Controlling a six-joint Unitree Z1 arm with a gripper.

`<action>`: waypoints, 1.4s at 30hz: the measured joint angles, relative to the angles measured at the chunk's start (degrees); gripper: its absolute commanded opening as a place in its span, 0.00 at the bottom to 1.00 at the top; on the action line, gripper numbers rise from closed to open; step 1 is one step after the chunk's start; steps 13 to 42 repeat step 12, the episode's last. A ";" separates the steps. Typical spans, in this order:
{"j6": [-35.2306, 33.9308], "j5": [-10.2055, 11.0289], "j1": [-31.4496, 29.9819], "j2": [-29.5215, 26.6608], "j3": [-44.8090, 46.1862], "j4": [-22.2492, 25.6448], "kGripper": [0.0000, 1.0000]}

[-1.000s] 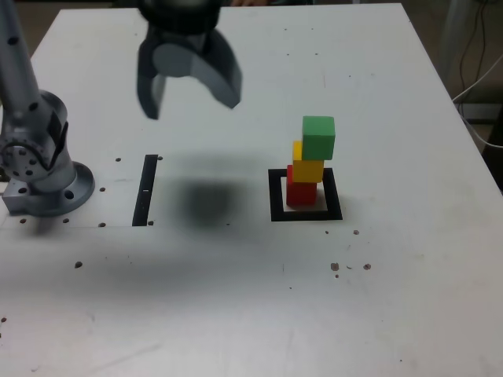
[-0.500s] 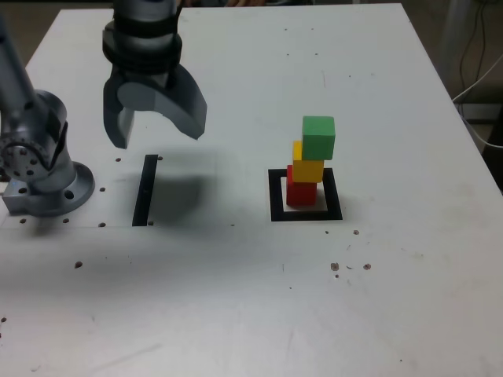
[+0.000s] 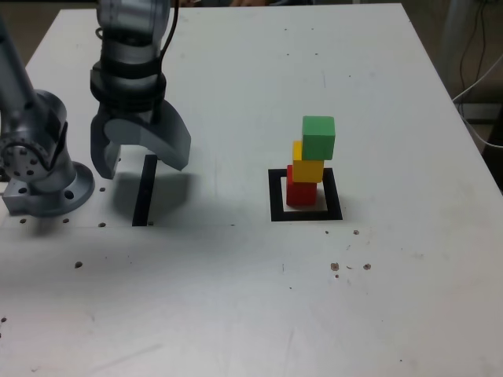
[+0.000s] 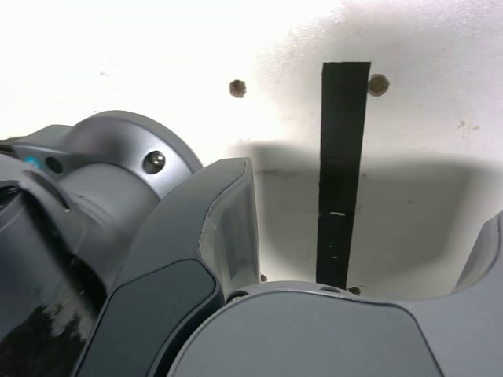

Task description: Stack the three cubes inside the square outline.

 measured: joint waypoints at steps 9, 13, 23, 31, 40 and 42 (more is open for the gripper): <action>0.00 -0.30 0.00 0.36 0.98 -1.10 1.00; 0.00 -0.45 0.00 0.36 0.97 -0.63 1.00; 0.00 -0.45 0.00 0.36 0.97 -0.63 1.00; 0.00 -0.45 0.00 0.36 0.97 -0.63 1.00; 0.00 -0.45 0.00 0.36 0.97 -0.63 1.00; 0.00 -0.45 0.00 0.36 0.97 -0.63 1.00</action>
